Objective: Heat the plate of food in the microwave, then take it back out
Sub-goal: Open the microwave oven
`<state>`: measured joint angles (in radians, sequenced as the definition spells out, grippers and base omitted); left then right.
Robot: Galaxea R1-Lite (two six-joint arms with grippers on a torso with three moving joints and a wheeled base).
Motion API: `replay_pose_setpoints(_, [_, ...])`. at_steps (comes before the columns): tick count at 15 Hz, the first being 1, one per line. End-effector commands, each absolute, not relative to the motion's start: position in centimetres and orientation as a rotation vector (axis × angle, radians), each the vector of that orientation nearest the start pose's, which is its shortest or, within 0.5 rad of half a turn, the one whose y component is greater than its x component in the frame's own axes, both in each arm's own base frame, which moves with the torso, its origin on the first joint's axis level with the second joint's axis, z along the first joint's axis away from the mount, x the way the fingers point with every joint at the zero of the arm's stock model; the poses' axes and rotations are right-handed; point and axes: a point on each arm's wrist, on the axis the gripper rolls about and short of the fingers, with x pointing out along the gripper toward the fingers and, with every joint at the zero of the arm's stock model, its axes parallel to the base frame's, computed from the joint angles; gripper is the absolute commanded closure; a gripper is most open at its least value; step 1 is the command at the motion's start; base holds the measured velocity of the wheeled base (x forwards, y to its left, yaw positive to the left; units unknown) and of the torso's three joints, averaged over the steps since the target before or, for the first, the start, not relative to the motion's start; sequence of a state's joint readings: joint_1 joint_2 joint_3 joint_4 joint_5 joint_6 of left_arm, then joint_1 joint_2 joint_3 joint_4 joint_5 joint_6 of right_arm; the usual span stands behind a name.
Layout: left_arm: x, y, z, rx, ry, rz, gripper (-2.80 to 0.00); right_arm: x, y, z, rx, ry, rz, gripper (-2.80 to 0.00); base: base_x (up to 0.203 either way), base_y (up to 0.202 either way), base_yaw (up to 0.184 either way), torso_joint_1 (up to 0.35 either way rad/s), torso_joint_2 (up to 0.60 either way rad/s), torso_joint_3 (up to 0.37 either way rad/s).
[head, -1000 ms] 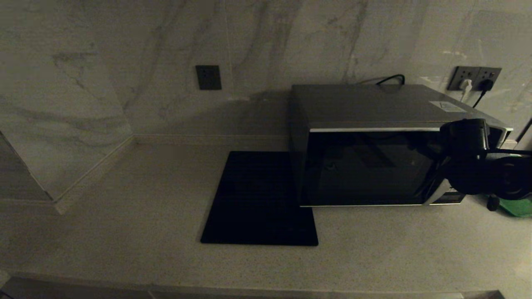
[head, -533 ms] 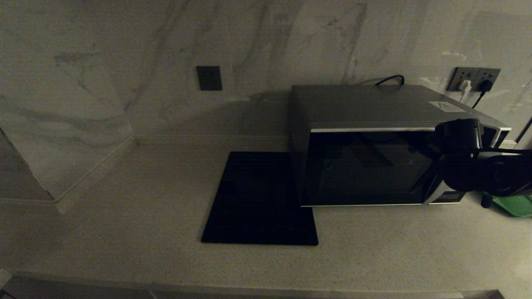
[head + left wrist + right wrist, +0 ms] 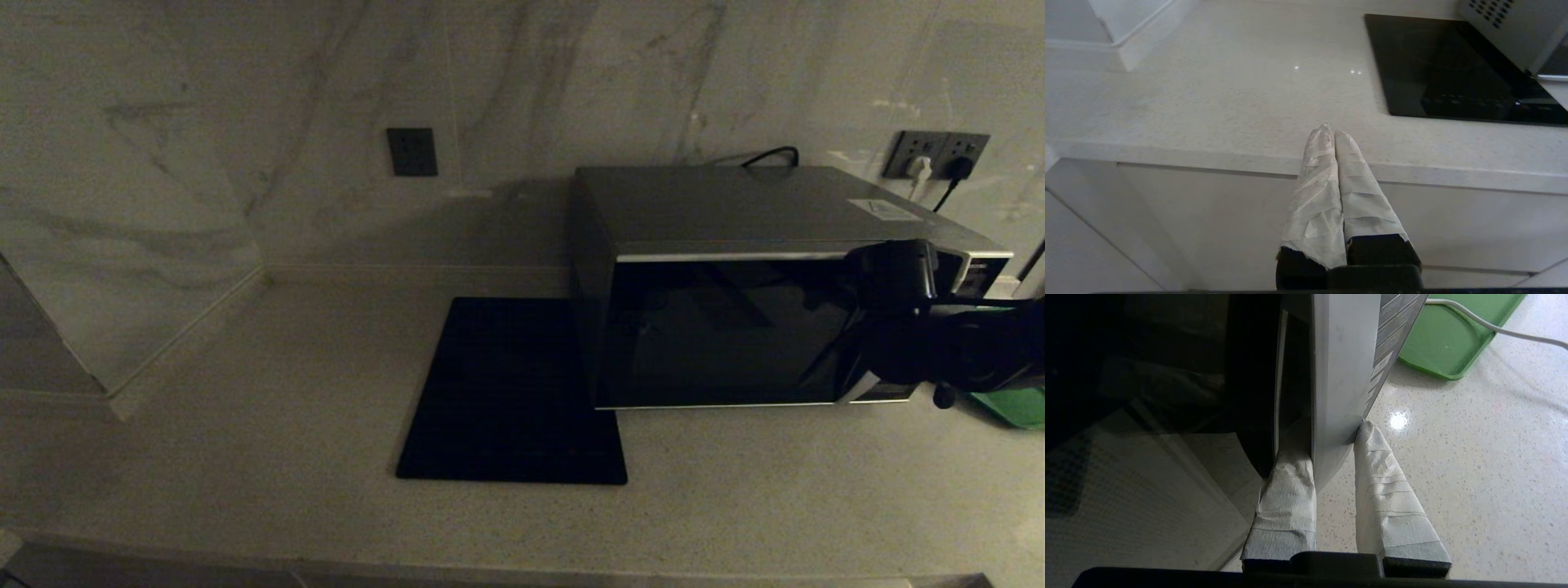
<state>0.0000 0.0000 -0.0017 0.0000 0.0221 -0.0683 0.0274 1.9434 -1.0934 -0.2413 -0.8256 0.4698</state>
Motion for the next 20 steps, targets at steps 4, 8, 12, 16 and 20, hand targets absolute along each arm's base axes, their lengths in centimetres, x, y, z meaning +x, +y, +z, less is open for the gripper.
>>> replay_pose_setpoints(4, [-2.3, 0.1, 7.6, -0.069, -0.002, 0.023, 0.0, 35.9, -0.3, 13.7, 0.155, 0.397, -0.881, 0.0, 0.0, 0.0, 0.0, 0.0, 0.0, 0.0])
replay_pose_setpoints(8, [-2.3, 0.1, 7.6, -0.069, -0.002, 0.023, 0.0, 36.3, -0.4, 13.0, 0.097, 0.356, -1.018, 0.0, 0.0, 0.0, 0.0, 0.0, 0.0, 0.0])
replay_pose_setpoints(12, [-2.3, 0.1, 7.6, -0.069, -0.002, 0.023, 0.0, 36.6, -0.6, 11.8, 0.058, 0.297, -1.134, 0.0, 0.0, 0.0, 0.0, 0.0, 0.0, 0.0])
replay_pose_setpoints(16, [-2.3, 0.1, 7.6, -0.069, -0.002, 0.023, 0.0, 36.1, -0.7, 11.8, 0.05, 0.292, -1.157, 0.0, 0.0, 0.0, 0.0, 0.0, 0.0, 0.0])
replay_pose_setpoints(20, [-2.3, 0.1, 7.6, -0.069, -0.002, 0.023, 0.0, 35.7, -0.7, 11.7, 0.064, 0.267, -1.178, 0.0, 0.0, 0.0, 0.0, 0.0, 0.0, 0.0])
